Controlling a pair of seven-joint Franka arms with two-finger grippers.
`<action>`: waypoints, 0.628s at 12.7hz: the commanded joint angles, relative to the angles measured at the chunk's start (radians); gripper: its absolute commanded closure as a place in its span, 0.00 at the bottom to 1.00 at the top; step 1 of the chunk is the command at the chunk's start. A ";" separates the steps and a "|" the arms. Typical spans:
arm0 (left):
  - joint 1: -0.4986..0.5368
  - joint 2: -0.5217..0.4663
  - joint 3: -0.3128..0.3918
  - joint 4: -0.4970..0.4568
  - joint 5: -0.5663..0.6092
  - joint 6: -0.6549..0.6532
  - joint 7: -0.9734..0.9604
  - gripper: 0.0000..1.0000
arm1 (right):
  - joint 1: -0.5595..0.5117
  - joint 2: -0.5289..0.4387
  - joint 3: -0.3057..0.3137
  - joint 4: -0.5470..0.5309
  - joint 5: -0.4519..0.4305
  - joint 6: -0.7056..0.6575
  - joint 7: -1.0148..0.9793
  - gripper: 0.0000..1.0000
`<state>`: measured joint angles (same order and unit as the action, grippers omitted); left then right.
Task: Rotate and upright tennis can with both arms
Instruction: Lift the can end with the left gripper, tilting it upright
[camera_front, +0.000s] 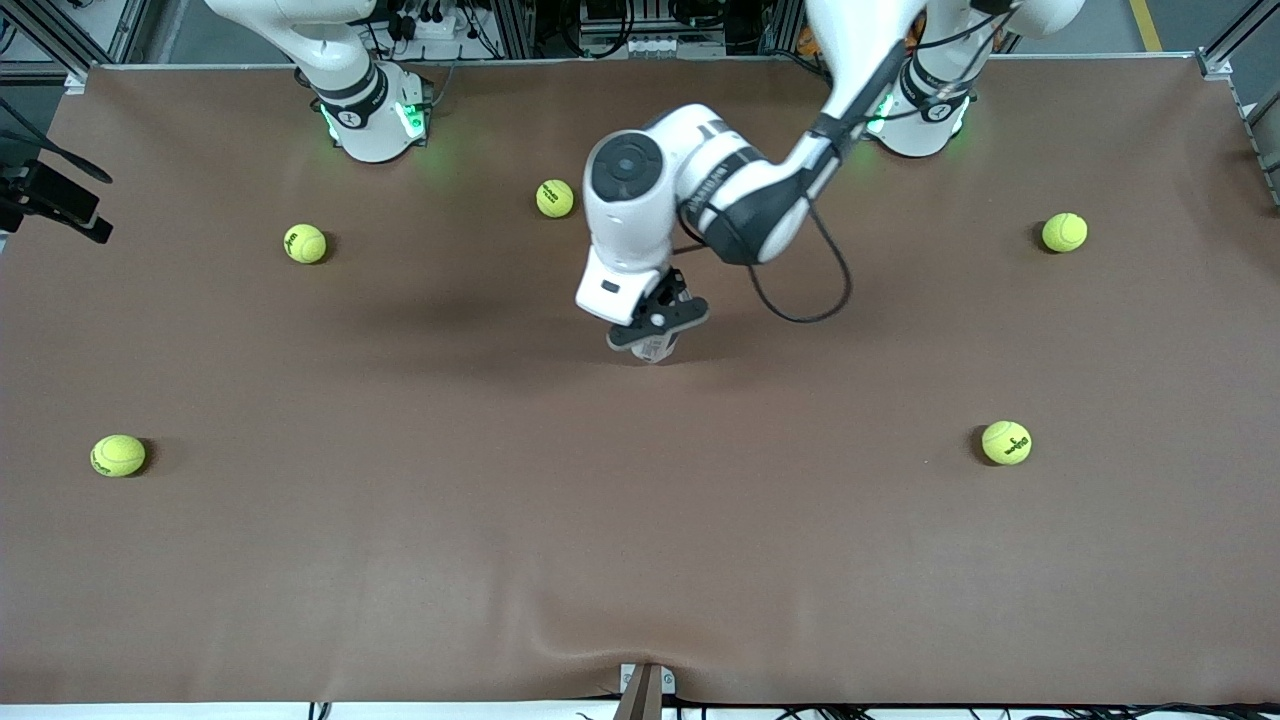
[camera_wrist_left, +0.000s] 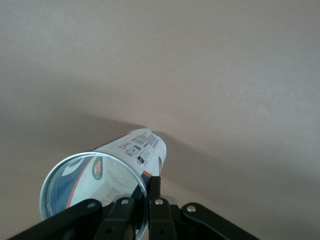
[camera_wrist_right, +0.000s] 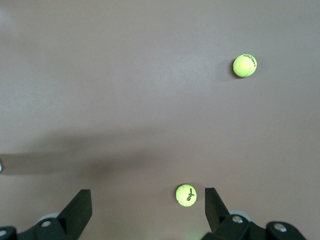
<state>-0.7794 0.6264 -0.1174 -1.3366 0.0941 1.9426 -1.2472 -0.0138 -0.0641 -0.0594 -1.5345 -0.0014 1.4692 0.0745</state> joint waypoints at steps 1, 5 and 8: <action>-0.079 0.023 0.077 0.043 0.026 -0.014 -0.029 1.00 | -0.008 -0.010 0.006 0.005 0.001 -0.004 0.019 0.00; -0.083 0.039 0.081 0.043 0.027 -0.008 -0.055 1.00 | -0.008 -0.008 0.006 0.005 0.001 -0.004 0.019 0.00; -0.083 0.042 0.081 0.042 0.027 0.004 -0.057 0.44 | -0.008 -0.008 0.004 0.004 0.001 -0.004 0.019 0.00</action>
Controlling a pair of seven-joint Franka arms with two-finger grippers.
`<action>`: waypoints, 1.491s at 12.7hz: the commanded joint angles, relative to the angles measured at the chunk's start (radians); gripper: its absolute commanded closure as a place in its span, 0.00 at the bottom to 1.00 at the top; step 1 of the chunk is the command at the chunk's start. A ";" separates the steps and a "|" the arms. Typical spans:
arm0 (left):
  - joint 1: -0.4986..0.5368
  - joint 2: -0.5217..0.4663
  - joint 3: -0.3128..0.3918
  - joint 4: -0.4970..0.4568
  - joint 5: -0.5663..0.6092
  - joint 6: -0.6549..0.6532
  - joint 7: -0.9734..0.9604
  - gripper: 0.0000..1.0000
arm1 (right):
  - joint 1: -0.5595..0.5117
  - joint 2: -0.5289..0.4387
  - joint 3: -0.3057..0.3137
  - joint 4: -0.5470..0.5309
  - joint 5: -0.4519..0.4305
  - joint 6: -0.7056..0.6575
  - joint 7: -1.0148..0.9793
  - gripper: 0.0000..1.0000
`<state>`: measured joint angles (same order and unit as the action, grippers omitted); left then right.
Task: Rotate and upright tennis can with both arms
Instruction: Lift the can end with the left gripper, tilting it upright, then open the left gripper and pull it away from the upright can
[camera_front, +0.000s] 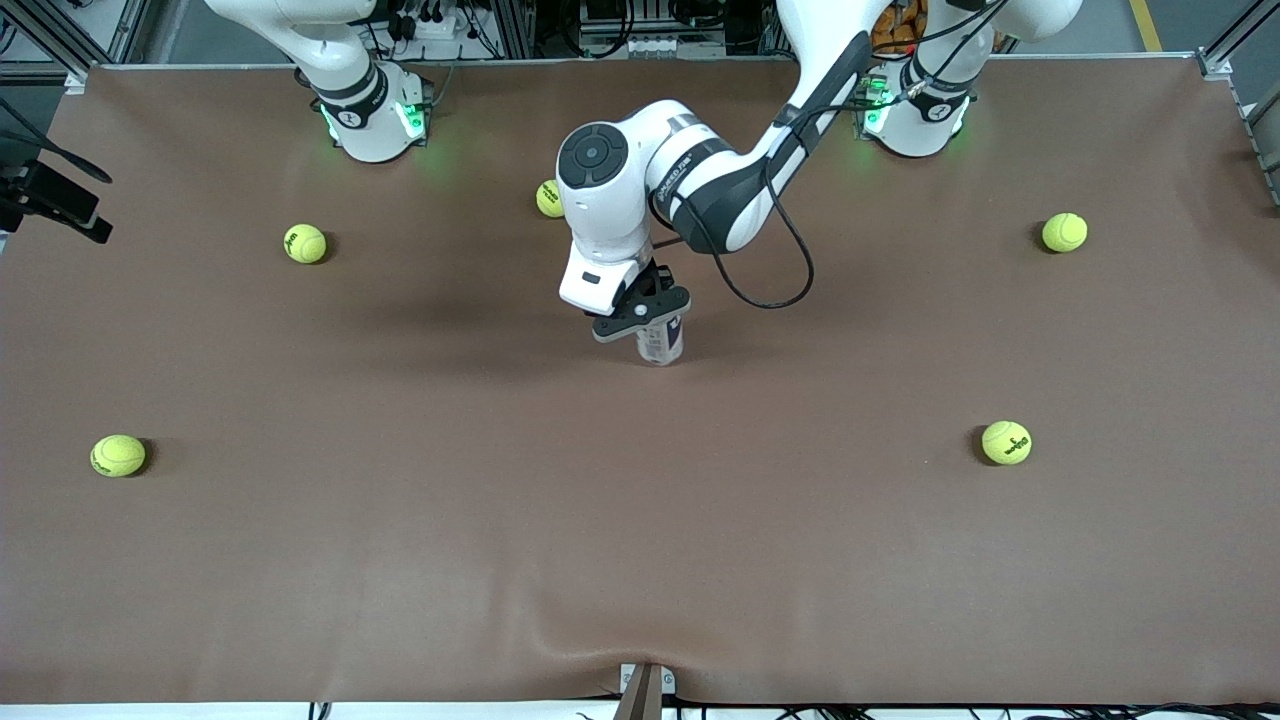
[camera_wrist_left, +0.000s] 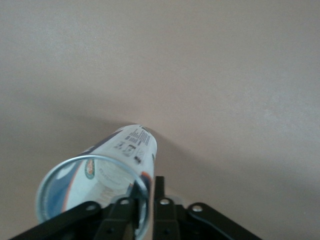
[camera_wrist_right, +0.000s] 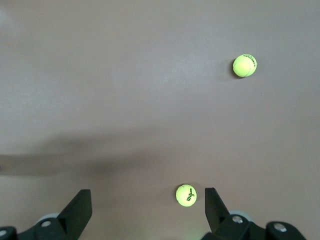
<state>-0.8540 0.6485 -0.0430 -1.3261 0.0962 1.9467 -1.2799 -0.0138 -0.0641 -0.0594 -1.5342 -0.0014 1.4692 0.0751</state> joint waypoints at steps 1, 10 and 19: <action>-0.008 0.019 0.006 0.031 0.025 0.000 -0.026 0.32 | -0.008 -0.008 0.006 0.003 0.001 -0.004 0.018 0.00; 0.070 -0.137 -0.005 0.033 0.014 -0.094 0.008 0.00 | -0.009 -0.008 0.004 0.003 0.001 -0.004 0.018 0.00; 0.354 -0.282 -0.003 0.030 -0.047 -0.186 0.467 0.00 | -0.011 -0.008 0.004 0.003 0.001 -0.004 0.018 0.00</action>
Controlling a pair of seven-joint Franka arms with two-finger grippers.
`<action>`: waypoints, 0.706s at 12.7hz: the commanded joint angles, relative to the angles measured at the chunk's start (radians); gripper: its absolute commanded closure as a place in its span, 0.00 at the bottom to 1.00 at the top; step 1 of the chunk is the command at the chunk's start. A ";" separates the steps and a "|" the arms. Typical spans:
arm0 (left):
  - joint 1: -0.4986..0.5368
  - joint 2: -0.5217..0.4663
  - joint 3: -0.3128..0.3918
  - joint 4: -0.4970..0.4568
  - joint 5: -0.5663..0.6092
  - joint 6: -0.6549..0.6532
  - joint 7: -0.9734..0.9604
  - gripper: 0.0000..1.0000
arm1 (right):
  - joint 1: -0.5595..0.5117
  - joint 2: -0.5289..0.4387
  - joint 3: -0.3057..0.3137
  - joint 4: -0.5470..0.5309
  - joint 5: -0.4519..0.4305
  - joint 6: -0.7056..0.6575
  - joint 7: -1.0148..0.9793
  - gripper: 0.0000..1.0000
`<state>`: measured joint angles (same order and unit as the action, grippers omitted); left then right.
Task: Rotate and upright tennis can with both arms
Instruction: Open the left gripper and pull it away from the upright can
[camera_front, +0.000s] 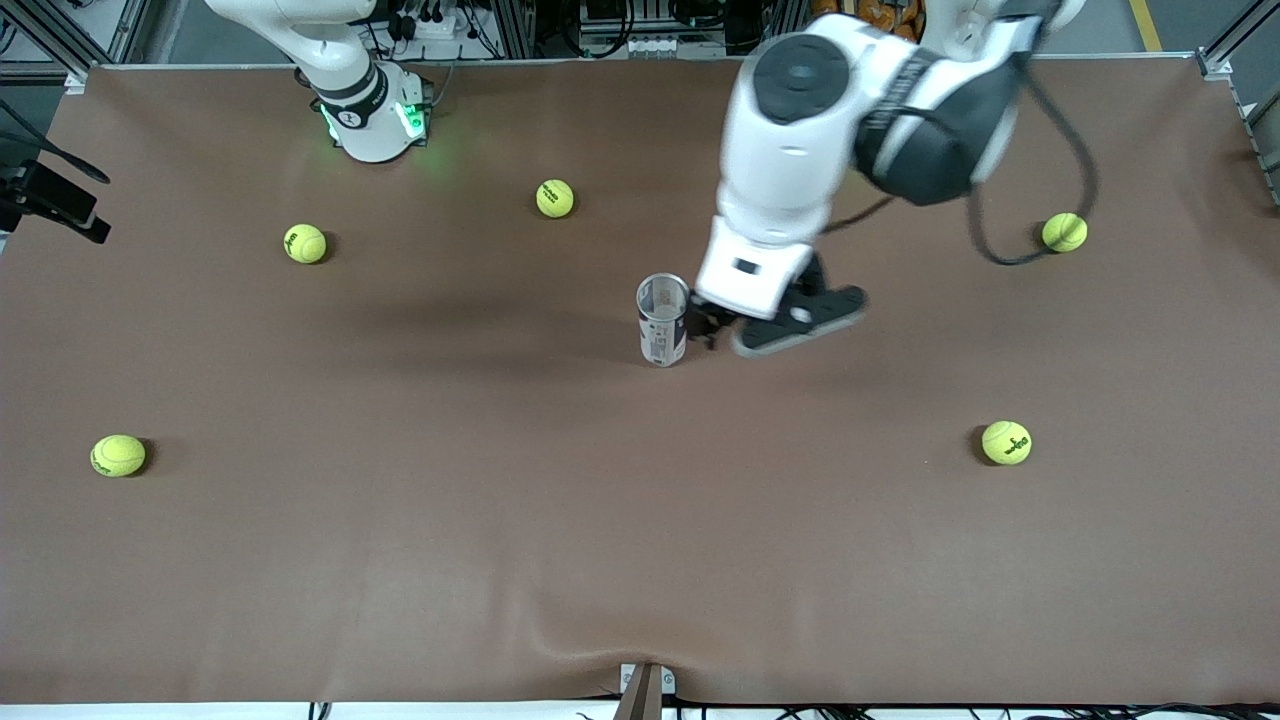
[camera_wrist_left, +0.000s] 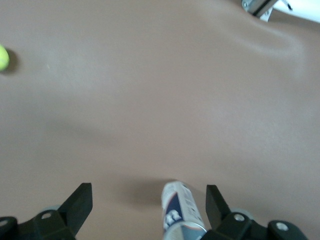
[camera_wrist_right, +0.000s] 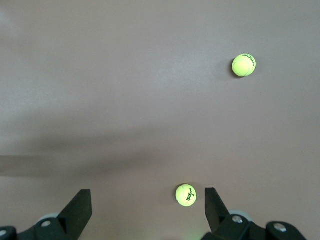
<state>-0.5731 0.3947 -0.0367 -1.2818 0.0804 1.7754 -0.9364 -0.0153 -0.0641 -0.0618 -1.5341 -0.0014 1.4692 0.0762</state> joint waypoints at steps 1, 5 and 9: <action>0.126 -0.036 -0.009 -0.014 -0.039 -0.016 0.218 0.00 | -0.009 -0.008 0.007 0.003 0.001 -0.004 0.017 0.00; 0.424 -0.048 -0.092 -0.028 -0.123 -0.027 0.571 0.00 | -0.009 -0.008 0.008 0.003 0.001 -0.007 0.019 0.00; 0.547 -0.082 -0.112 -0.037 -0.111 -0.111 0.720 0.00 | -0.009 -0.009 0.008 0.003 0.001 -0.007 0.020 0.00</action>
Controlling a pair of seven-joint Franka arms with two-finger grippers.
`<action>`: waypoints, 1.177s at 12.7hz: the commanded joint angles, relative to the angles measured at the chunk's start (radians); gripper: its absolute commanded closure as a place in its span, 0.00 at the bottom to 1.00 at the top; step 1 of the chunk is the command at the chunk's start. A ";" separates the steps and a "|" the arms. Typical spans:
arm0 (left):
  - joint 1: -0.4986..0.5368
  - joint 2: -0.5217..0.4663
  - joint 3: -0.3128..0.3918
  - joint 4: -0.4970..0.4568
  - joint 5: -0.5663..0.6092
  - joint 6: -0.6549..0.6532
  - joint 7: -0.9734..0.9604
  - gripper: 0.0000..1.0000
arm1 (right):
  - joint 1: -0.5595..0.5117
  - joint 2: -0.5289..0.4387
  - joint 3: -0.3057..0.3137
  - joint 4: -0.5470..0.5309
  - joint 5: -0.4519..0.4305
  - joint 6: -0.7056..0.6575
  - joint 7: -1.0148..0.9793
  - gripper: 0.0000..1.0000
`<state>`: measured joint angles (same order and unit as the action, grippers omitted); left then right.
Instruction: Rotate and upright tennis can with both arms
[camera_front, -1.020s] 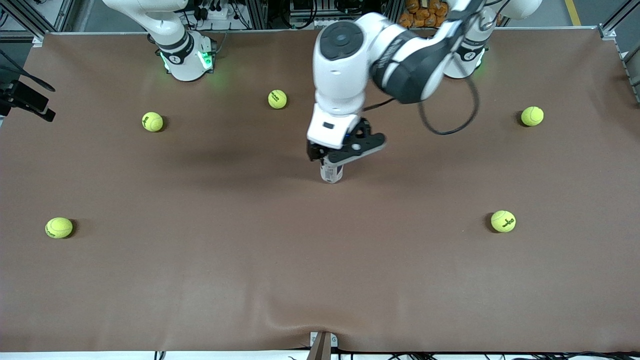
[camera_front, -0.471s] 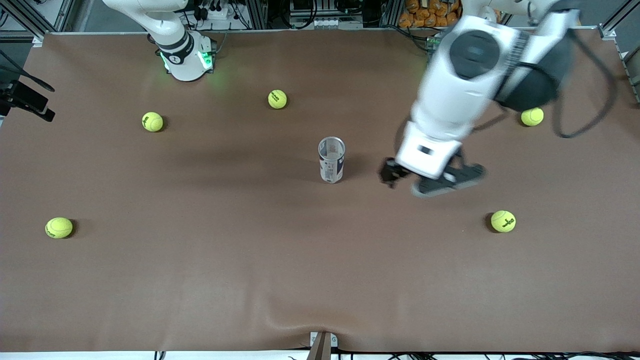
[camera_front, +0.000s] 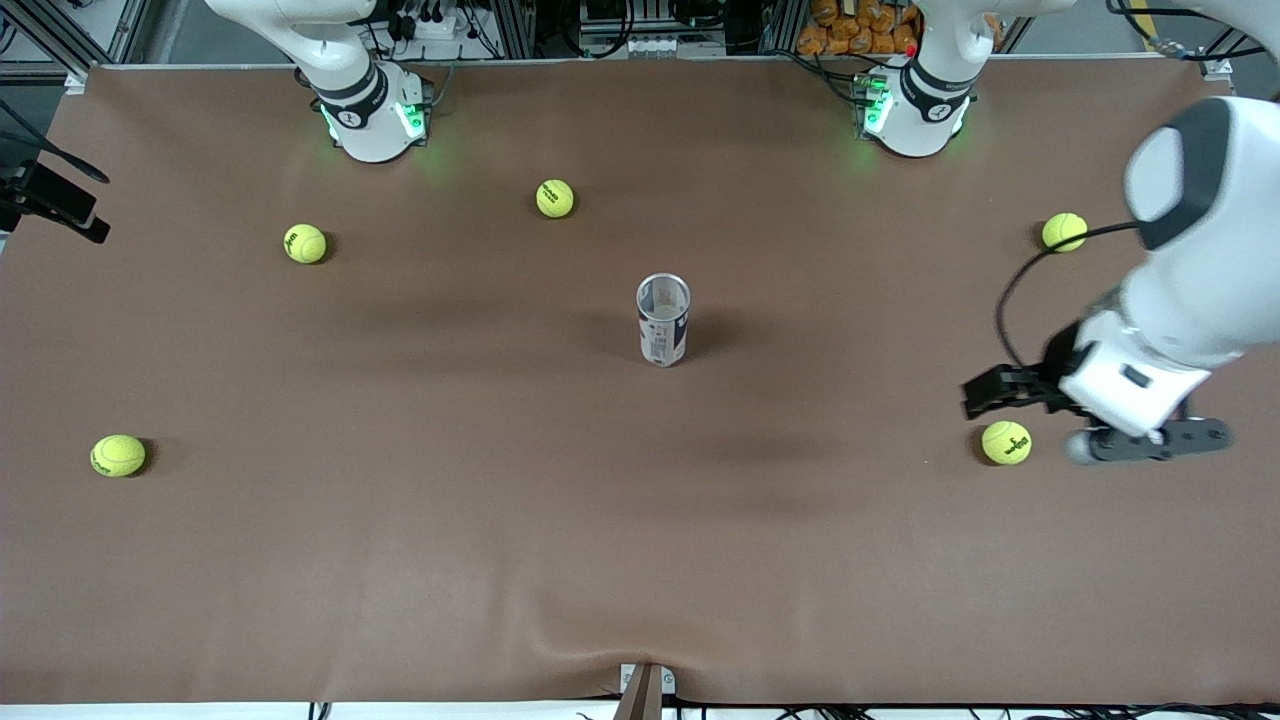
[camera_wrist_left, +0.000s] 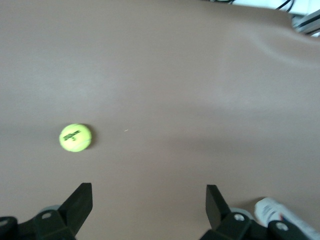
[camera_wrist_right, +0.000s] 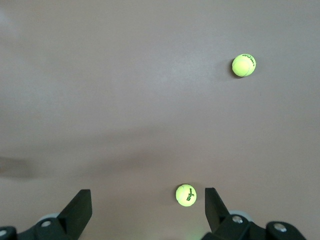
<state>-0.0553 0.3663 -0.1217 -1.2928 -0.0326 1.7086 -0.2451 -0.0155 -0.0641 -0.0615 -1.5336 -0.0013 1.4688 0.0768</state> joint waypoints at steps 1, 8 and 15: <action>0.023 -0.079 -0.013 -0.039 0.000 -0.081 0.035 0.00 | -0.008 -0.009 0.006 0.003 0.001 -0.005 0.020 0.00; -0.060 -0.279 0.224 -0.173 0.000 -0.198 0.202 0.00 | -0.009 -0.008 0.006 0.003 0.001 -0.004 0.020 0.00; -0.061 -0.526 0.225 -0.394 0.046 -0.199 0.190 0.00 | -0.009 -0.008 0.006 0.003 0.001 -0.002 0.021 0.00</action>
<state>-0.1020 -0.0932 0.1019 -1.6111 -0.0175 1.4989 -0.0464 -0.0155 -0.0641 -0.0621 -1.5332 -0.0013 1.4690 0.0786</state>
